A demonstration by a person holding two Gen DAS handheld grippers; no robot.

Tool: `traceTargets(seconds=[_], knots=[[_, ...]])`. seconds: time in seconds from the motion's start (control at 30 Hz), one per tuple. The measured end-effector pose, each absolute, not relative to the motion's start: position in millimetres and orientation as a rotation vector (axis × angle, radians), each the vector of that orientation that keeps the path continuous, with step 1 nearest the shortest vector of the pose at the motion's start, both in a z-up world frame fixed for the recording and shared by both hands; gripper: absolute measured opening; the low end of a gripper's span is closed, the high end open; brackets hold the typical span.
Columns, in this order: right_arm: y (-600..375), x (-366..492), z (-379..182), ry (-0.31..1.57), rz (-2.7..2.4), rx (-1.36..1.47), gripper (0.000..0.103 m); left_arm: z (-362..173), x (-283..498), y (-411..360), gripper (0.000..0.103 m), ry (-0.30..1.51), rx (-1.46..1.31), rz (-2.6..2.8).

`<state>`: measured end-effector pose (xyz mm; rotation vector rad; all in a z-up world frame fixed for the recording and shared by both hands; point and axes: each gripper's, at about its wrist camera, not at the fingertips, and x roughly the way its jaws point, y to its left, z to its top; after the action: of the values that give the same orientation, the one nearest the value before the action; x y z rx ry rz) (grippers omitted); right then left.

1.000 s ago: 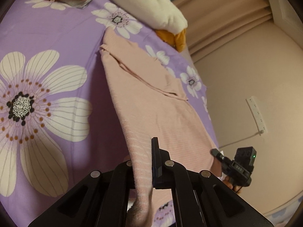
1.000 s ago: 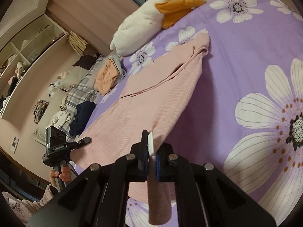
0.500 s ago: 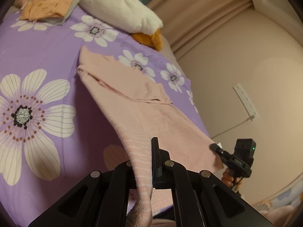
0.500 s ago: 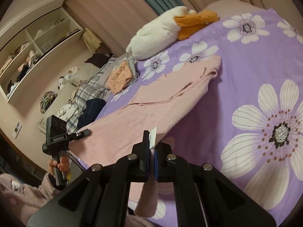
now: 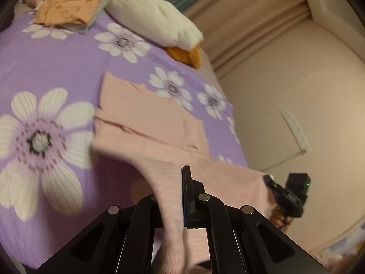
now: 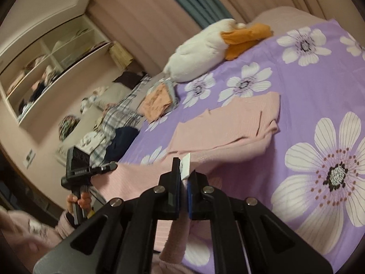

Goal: Fold small clothes

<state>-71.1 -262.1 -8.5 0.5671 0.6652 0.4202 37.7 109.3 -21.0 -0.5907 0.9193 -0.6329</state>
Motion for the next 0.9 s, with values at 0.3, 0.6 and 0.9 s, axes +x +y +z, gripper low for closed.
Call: traceTargets(seconds=[0.3,0.6,0.9], knots=[[-290,25,-21,0.669,0.335,0.628,0.007,-34,124,104,0.000,0.932,-0.590,-0.575],[-319,99,-61,0.752,0.205,0.697,0.007,-71,195,98,0.000,1.015,-0.614,-0.501],[-330,140,-104,0.877,0.126,0.742,0.009,-117,235,93,0.000,1.122,-0.642,-0.423]])
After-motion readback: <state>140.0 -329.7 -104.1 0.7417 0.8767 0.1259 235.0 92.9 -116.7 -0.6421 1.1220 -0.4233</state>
